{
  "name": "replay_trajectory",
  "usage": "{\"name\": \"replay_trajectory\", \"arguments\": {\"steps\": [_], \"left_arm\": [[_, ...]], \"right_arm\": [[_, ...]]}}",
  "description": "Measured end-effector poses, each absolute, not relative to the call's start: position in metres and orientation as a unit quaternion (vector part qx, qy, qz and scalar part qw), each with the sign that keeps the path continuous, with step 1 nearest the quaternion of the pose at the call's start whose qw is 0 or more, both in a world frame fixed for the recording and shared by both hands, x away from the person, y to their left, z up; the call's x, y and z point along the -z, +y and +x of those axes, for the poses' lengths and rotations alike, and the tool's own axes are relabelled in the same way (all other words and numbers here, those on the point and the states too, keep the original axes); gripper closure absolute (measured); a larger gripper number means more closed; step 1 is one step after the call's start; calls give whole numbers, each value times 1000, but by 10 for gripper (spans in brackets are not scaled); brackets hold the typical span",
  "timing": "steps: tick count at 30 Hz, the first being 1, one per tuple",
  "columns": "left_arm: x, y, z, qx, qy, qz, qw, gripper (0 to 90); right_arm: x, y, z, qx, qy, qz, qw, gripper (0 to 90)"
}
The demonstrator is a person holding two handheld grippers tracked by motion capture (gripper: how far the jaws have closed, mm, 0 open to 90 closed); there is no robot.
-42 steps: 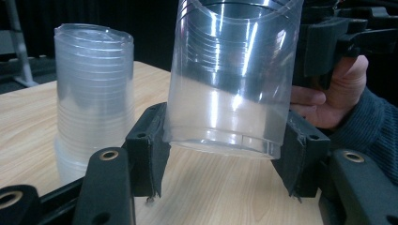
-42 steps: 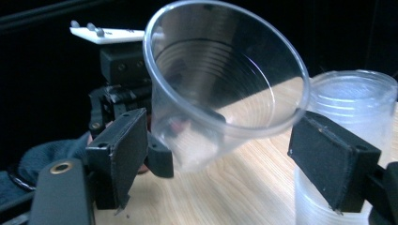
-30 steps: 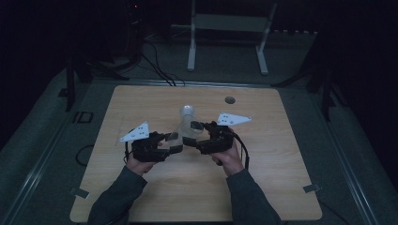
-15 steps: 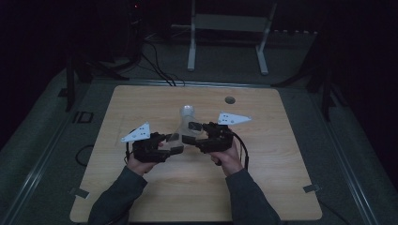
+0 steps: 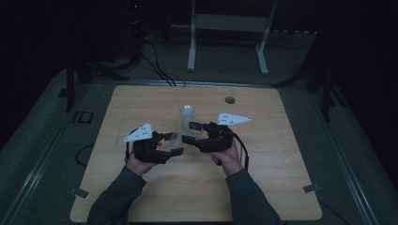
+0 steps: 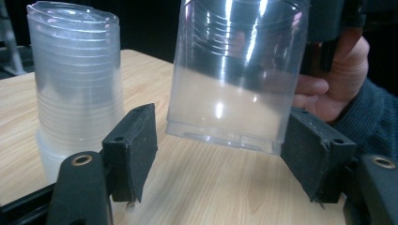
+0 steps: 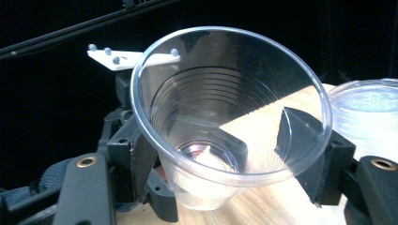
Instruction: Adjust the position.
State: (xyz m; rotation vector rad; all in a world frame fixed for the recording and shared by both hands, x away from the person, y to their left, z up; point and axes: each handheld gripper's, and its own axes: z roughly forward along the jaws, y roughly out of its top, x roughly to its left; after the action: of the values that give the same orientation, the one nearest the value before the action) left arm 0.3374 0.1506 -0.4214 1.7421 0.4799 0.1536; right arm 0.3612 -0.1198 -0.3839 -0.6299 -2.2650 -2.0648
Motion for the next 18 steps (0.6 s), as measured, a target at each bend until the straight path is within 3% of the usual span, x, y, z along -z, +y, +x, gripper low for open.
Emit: {"name": "replay_trajectory", "arguments": {"steps": [18], "left_arm": [[410, 140, 325, -189, 217, 793, 537, 246]], "right_arm": [[379, -109, 354, 612, -763, -197, -68, 299]]}}
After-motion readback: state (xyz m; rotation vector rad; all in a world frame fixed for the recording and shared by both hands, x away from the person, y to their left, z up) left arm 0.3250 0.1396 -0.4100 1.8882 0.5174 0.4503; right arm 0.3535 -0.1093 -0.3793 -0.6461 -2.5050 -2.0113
